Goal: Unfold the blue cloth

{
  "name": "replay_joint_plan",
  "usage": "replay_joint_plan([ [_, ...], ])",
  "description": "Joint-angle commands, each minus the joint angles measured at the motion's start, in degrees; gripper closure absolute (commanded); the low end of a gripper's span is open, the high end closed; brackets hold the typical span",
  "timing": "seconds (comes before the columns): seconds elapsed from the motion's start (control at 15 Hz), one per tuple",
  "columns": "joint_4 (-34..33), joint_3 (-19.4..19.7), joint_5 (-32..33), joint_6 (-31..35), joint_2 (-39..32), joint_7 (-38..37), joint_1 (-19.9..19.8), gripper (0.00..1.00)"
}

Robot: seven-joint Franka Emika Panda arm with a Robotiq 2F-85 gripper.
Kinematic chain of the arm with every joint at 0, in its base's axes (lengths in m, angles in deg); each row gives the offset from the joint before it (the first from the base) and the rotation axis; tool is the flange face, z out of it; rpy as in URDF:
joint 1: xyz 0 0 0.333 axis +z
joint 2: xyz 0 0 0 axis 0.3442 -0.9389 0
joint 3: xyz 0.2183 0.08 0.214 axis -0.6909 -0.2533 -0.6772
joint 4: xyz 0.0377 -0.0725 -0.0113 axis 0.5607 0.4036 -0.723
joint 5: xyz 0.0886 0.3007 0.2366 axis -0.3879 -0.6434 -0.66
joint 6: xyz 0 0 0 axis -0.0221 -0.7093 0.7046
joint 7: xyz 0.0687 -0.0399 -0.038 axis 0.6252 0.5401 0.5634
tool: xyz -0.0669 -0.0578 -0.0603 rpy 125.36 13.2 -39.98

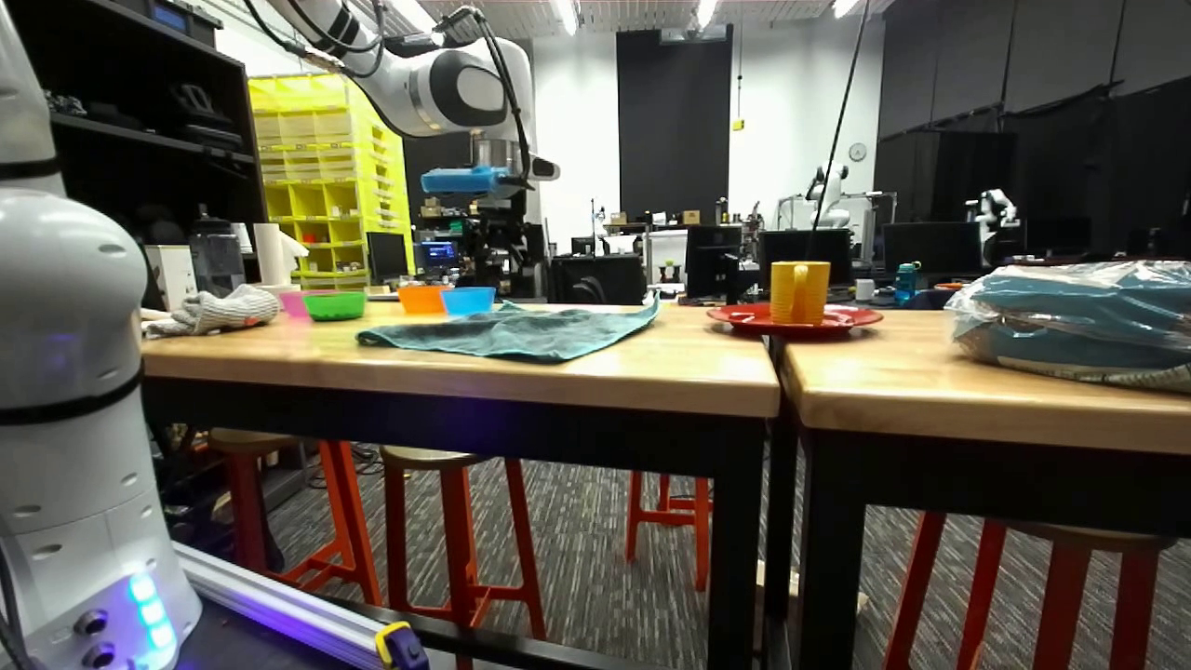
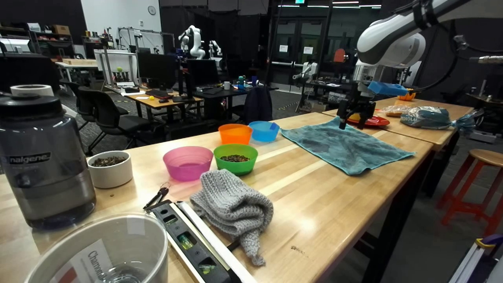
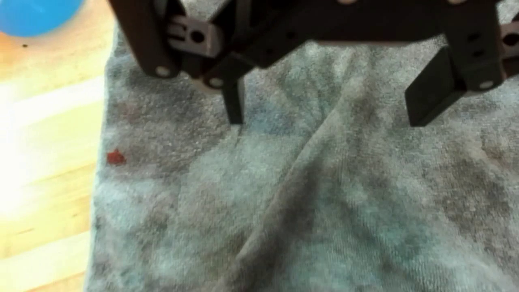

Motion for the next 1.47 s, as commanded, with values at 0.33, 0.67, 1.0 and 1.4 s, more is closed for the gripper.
replay_joint_plan([
  [0.33, 11.4, 0.6, 1.0, -0.5, 13.3, 0.7, 0.6, 0.00],
  [0.67, 15.2, 0.5, 2.4, -1.1, 18.6, 0.9, 0.5, 0.00],
  [1.0, 18.2, 0.6, 3.3, -2.9, 23.9, 1.5, 0.7, 0.00],
  [1.4, 22.3, -0.1, 5.2, -4.2, 29.9, 0.4, 0.4, 0.00],
])
